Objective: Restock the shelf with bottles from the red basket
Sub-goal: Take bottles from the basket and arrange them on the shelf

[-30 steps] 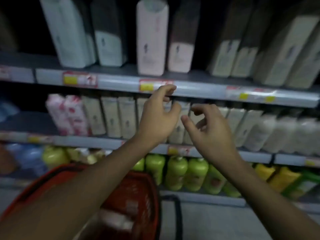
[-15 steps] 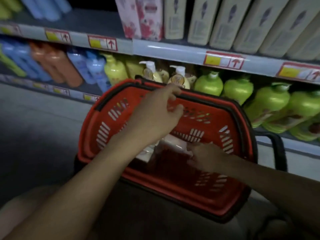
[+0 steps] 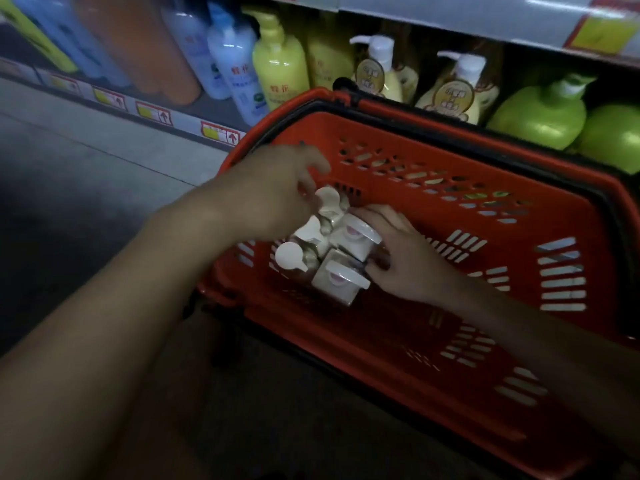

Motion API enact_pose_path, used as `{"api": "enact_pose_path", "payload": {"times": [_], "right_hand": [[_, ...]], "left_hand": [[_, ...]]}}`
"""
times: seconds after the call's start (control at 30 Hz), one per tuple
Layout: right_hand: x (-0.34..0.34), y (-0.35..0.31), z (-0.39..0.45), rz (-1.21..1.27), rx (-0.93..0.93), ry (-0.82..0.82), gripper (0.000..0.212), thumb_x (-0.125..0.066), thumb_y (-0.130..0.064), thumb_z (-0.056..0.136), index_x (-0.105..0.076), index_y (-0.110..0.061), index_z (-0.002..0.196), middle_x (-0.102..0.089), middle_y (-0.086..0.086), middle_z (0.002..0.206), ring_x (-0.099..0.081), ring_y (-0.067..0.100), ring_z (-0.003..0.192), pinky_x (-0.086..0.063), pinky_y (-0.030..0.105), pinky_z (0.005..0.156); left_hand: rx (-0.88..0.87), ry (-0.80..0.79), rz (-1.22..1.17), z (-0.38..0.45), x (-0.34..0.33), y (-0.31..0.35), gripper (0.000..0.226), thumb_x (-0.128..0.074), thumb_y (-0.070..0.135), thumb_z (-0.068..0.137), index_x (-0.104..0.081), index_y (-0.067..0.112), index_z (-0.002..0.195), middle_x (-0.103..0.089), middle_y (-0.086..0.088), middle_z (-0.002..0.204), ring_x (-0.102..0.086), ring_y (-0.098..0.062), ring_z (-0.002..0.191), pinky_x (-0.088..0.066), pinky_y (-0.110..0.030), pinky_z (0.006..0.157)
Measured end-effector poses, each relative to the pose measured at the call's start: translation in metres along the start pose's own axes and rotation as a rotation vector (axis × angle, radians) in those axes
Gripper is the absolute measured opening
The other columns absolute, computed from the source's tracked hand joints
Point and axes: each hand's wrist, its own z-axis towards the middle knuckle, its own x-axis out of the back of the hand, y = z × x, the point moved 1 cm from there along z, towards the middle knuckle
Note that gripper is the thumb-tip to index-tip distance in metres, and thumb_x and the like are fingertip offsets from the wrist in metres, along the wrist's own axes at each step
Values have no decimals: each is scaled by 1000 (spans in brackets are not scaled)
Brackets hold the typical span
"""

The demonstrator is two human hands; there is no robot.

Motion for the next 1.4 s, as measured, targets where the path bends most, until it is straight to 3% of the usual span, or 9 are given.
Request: {"api": "enact_pose_path", "payload": {"times": [0.27, 0.37, 0.57, 0.77, 0.97, 1.07, 1.17, 1.27, 1.4], "right_hand": [[20, -5, 7, 353, -173, -78, 56, -73, -52, 83, -60, -39, 135, -68, -16, 124, -67, 6, 112, -56, 42, 98], [27, -16, 8, 67, -117, 25, 51, -69, -60, 80, -69, -29, 121, -63, -12, 116, -67, 12, 103, -56, 42, 90], [21, -33, 6, -319, -3, 95, 35, -70, -41, 92, -71, -15, 115, -56, 3, 109, -63, 29, 101, -51, 38, 76], [33, -24, -8, -148, -130, 155, 21, -72, -31, 94, -70, -14, 106, -44, -10, 100, -64, 28, 92, -38, 31, 78], [56, -45, -12, -231, -63, 89, 15, -73, -31, 93, -74, -19, 101, -51, -9, 96, -65, 26, 92, -47, 32, 78], [90, -80, -5, -263, -66, 116, 13, -77, -31, 88, -74, -18, 89, -56, -7, 88, -63, 21, 84, -46, 32, 73], [138, -122, 1, -341, -132, 170, 22, -80, -37, 86, -75, -17, 77, -64, -5, 73, -58, 9, 65, -41, 27, 59], [183, -168, 0, -366, -191, 280, 27, -81, -39, 85, -75, -17, 70, -64, -7, 60, -55, 3, 53, -38, 15, 47], [235, -216, -9, -198, -262, 476, 31, -81, -32, 86, -72, -10, 67, -65, -1, 46, -56, 10, 30, -34, 12, 32]], "left_hand": [[-47, -199, -9, 12, -16, 6, 47, -61, 24, 100, -48, 30, 145, -60, 5, 136, -56, -7, 106, -41, -16, 76], [-94, -192, 12, 17, -18, 11, 49, -54, 7, 100, -49, 28, 144, -59, 4, 137, -51, -5, 97, -37, -4, 60], [-175, -126, 4, 14, -21, 24, 42, -52, 8, 101, -55, 27, 139, -68, 6, 122, -55, 3, 85, -37, 5, 65], [-168, -161, -12, 8, -12, 22, 40, -57, 20, 101, -53, 32, 140, -62, 10, 128, -62, -10, 104, -47, -24, 84], [-165, -202, 41, -2, -9, 26, 57, -65, 28, 97, -43, 28, 149, -56, 3, 145, -58, -17, 122, -41, -20, 92], [-204, -345, -5, -10, -11, 29, 60, -74, 27, 90, -46, 25, 144, -59, -1, 141, -62, -28, 125, -52, -37, 102], [-223, -422, -134, -11, -8, 30, 56, -80, 23, 85, -51, 23, 132, -64, -6, 132, -69, -33, 112, -60, -49, 90], [-345, -350, -192, -11, -6, 40, 69, -85, 27, 79, -48, 29, 137, -64, 6, 128, -67, -11, 103, -59, -21, 73], [-446, -53, -420, -7, -7, 63, 89, -87, 27, 73, -38, 32, 147, -60, 10, 137, -60, -13, 124, -54, -40, 101]]}}
